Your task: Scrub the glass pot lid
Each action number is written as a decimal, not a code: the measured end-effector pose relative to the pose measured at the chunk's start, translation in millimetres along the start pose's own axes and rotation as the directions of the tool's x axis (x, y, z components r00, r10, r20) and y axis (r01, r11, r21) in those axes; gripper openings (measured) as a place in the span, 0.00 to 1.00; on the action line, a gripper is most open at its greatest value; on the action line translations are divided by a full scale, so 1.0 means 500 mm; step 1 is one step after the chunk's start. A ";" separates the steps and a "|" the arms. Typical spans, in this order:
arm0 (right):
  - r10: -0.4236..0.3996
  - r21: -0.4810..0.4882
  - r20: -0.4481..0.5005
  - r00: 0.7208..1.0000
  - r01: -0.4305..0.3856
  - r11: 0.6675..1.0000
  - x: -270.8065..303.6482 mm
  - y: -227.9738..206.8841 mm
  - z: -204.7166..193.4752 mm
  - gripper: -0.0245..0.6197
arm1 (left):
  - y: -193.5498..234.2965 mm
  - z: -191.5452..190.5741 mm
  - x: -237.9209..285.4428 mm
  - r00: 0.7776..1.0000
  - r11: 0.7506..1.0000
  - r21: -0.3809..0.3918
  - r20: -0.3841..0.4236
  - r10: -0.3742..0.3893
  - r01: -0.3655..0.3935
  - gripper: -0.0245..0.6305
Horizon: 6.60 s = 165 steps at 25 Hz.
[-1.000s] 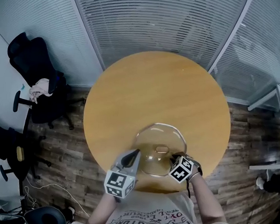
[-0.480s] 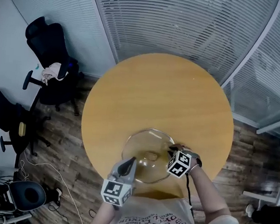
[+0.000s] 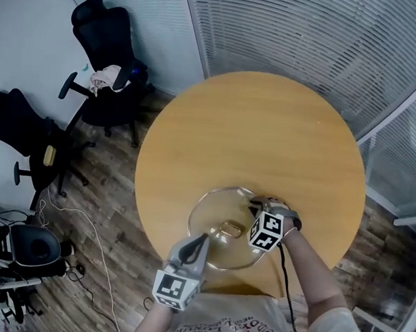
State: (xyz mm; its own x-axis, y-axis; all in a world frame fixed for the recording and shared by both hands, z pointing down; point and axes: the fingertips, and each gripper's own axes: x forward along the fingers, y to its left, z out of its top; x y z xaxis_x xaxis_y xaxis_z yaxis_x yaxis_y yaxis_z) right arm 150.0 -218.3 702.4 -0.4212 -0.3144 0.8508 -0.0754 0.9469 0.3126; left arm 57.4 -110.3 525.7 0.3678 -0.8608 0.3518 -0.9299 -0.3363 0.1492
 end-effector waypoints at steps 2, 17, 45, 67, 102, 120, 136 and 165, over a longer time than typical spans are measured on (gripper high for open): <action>-0.002 -0.051 -0.007 1.000 0.002 0.999 0.016 0.004 0.004 0.13 | 0.004 -0.008 -0.010 1.000 1.000 -0.006 -0.009 0.014 -0.014 0.05; -0.022 -0.106 -0.070 0.997 0.015 0.994 0.006 0.040 -0.033 0.13 | 0.028 -0.001 -0.020 1.000 0.999 -0.036 -0.018 0.004 -0.005 0.05; -0.043 0.243 -0.242 0.969 0.104 0.964 -0.106 0.253 -0.090 0.13 | 0.016 0.014 -0.098 0.957 0.955 0.051 -0.027 -0.290 0.291 0.05; -0.076 0.534 -0.366 0.927 0.276 0.799 -0.110 0.400 0.024 0.13 | 0.094 -0.022 -0.201 0.916 0.913 0.077 -0.050 -0.398 0.401 0.05; 0.017 0.646 -0.261 0.965 0.162 0.746 -0.015 0.455 0.268 0.13 | 0.278 -0.049 -0.291 0.948 0.947 0.053 -0.032 -0.316 0.317 0.05; -0.474 0.716 -0.047 0.879 0.360 0.598 -0.339 0.280 0.200 0.13 | 0.067 0.003 -0.232 0.951 0.949 0.072 0.016 -0.309 0.307 0.05; -0.781 0.813 0.028 0.624 0.440 0.381 -0.571 0.213 0.165 0.12 | -0.021 0.103 -0.220 0.945 0.946 0.120 0.093 -0.313 0.302 0.05; -0.778 0.809 0.127 0.616 0.389 0.440 -0.612 0.228 0.192 0.12 | -0.031 0.133 -0.226 0.951 0.942 0.189 0.086 -0.297 0.277 0.05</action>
State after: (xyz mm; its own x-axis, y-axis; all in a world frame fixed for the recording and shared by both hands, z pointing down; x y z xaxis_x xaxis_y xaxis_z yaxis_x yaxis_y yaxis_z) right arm 183.5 -7.5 437.2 -0.3156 -0.9214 0.2269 -0.9285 0.3492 0.1264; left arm 29.6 -33.4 422.4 0.6250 -0.7515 0.2112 -0.7760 -0.6275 0.0636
